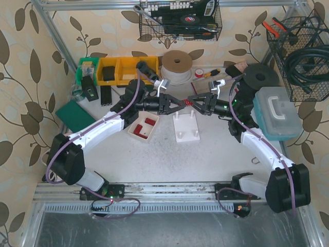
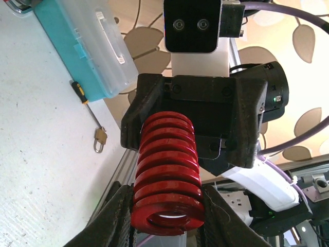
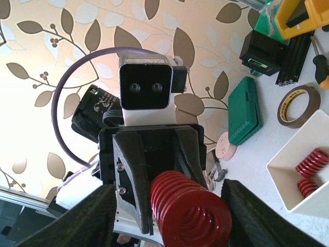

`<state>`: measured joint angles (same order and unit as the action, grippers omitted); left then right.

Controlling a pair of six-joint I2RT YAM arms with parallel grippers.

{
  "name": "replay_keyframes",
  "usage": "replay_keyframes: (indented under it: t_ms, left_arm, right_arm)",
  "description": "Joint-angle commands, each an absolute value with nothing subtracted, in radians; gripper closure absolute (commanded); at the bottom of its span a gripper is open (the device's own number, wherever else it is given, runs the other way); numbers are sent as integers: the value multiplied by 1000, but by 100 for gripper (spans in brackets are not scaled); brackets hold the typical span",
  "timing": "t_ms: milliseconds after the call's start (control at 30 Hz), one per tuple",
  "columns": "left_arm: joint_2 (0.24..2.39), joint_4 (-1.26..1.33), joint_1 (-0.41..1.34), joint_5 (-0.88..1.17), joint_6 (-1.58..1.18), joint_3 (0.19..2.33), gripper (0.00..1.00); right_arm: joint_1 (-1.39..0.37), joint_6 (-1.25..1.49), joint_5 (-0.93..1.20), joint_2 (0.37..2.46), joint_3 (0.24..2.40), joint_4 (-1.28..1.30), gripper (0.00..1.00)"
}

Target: Install the large spring

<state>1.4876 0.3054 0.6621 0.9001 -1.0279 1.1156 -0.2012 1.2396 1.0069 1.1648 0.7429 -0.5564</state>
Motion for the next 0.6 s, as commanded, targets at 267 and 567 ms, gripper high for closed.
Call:
replay_keyframes:
  t_ms: [267,567]
  left_arm:
    - [1484,364,663,895,-1016,1151,100]
    - [1480,304,664,879,-978,1161,100]
  right_arm:
    - [-199,1233,1035,1166,742,-565,50]
    - [-198,1144,1021,1145,772,-433,100]
